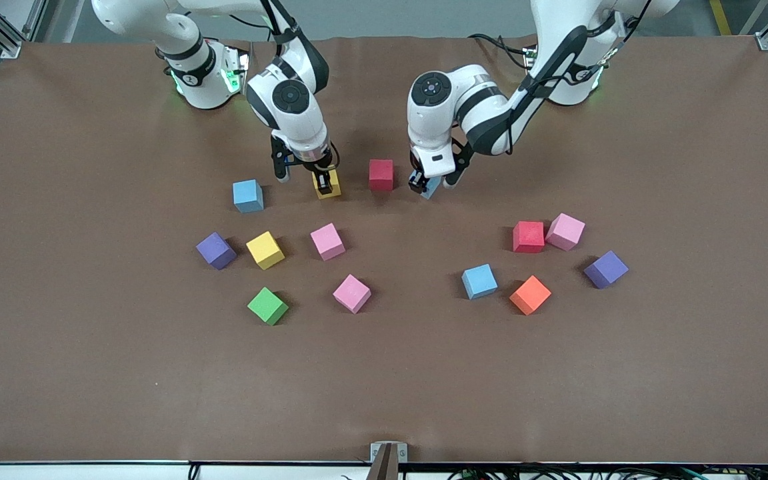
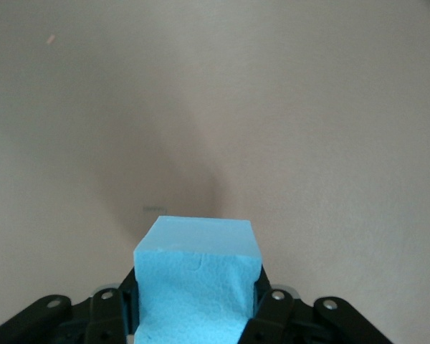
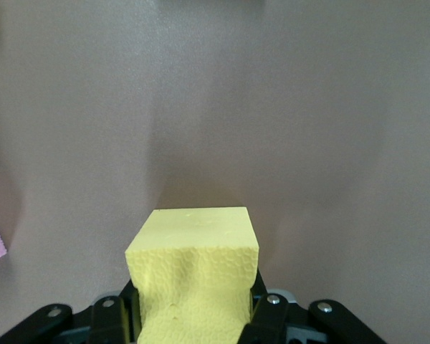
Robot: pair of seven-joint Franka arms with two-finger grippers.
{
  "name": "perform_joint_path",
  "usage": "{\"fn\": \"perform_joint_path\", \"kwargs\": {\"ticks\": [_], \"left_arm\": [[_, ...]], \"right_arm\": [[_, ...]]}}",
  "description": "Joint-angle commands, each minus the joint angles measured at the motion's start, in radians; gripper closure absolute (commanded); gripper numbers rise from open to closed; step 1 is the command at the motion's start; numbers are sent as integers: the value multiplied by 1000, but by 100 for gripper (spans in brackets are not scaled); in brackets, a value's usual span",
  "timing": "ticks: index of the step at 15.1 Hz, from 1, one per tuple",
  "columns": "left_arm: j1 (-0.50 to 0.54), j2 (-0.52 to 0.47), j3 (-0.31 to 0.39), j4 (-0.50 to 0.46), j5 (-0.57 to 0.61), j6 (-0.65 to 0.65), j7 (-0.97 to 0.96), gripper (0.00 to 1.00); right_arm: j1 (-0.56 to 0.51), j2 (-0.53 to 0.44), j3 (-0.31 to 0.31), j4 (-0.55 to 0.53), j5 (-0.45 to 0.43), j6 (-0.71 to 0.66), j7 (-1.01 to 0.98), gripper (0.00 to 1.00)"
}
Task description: Arrange 11 blocks into digit 3
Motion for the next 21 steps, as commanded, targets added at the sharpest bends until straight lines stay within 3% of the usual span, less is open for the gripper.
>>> {"fn": "perform_joint_path", "kwargs": {"ticks": [1, 9, 15, 21], "left_arm": [[-15, 12, -3, 17, 17, -7, -200, 49], [-42, 41, -2, 40, 19, -5, -573, 49], [-62, 82, -2, 37, 100, -1, -714, 49], [-65, 110, -2, 70, 115, 10, -727, 48]], "right_arm": [[38, -4, -7, -5, -9, 6, 47, 100], [74, 39, -9, 38, -11, 6, 109, 100], [77, 60, -10, 60, -11, 6, 122, 100], [111, 59, -10, 75, -12, 0, 152, 100]]}}
